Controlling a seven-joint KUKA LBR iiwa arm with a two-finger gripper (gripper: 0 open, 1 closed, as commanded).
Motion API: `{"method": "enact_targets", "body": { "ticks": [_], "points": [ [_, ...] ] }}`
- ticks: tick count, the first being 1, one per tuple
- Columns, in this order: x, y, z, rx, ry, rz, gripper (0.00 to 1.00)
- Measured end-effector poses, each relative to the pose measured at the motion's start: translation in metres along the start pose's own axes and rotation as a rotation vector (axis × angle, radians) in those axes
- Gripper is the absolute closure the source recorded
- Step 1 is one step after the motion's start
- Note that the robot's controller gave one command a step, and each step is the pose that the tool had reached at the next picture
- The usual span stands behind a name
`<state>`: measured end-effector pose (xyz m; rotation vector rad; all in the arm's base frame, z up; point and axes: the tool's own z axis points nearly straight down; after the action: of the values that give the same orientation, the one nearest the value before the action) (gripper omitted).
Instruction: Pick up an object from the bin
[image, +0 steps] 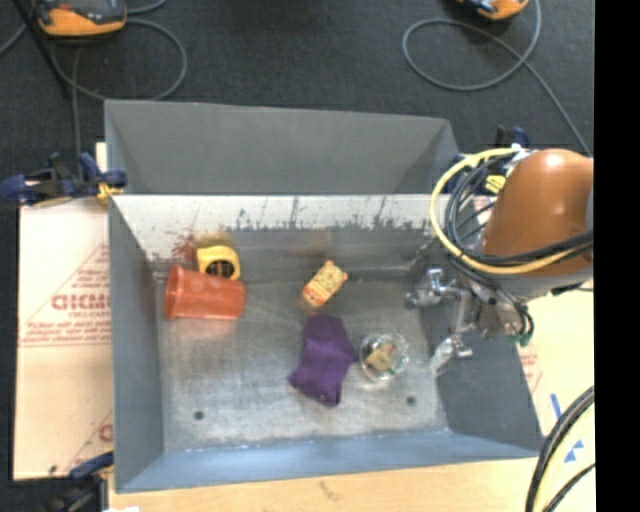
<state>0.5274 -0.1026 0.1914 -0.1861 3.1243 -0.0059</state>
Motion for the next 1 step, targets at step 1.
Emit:
{"method": "enact_targets", "body": {
  "ticks": [1],
  "points": [
    [-0.0232,-0.0037,0.0324,-0.004,0.008,-0.107,0.00]
  ]
}}
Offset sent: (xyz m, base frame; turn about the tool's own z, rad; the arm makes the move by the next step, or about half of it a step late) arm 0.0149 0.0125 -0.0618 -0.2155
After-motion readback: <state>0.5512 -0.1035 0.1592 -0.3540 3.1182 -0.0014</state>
